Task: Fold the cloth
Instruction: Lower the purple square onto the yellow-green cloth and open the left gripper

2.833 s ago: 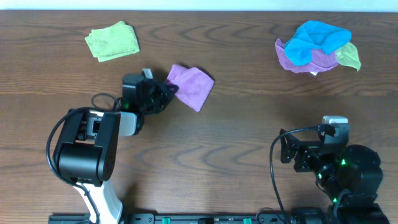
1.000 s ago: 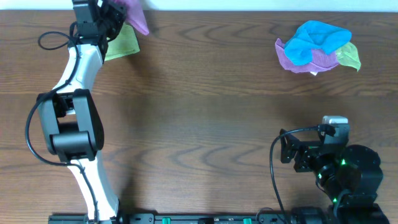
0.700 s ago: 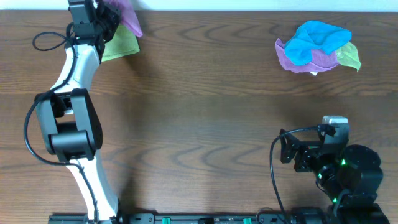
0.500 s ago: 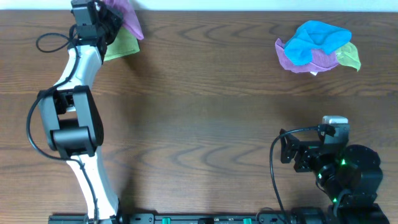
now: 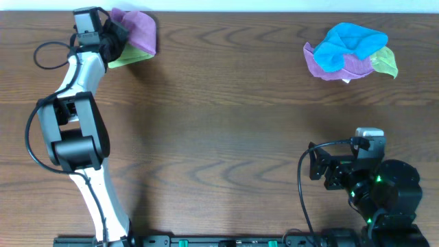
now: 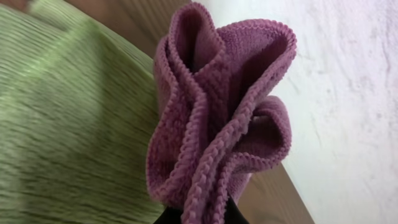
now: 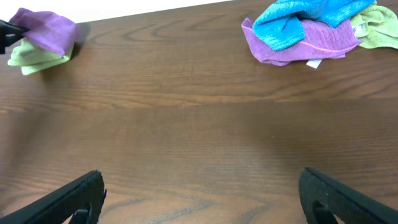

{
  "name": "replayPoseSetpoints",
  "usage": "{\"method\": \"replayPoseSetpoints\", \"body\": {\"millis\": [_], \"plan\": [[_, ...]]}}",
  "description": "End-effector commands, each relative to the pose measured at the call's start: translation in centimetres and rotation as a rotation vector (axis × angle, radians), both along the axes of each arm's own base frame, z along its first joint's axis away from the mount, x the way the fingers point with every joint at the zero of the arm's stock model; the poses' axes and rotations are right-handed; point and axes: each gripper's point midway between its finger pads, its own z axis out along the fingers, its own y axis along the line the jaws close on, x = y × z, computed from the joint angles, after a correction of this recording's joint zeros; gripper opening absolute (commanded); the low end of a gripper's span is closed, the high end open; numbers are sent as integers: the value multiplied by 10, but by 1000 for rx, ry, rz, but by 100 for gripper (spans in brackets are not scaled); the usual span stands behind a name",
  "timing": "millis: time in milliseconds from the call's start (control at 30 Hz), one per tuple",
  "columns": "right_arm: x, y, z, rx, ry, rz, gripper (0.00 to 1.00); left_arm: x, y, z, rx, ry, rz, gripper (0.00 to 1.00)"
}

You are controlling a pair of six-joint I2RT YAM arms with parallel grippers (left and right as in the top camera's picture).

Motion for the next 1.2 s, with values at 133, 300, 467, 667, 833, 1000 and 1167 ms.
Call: {"method": "replayPoseSetpoints", "body": {"millis": [133,300,467,667,833,1000,1167], "plan": [[0,-2,-1,9,4,-19,99,1,15,2,61,9,38,6],[0,-3,-1,9,4,-20,99,-5,18,-5,83,48,45,6],[0,-2,-1,9,4,-19,99,-8,19,-9,118,63,22,6],[0,-3,-1,9,4,-20,99,-10,22,-11,151,73,20,6],[0,-3,-1,9,4,-20,99,-12,27,-13,163,82,16,6],[0,-2,-1,9,4,-19,99,-15,36,-15,159,94,29,8],[0,-2,-1,9,4,-19,99,-21,42,-18,171,114,11,26]]}}
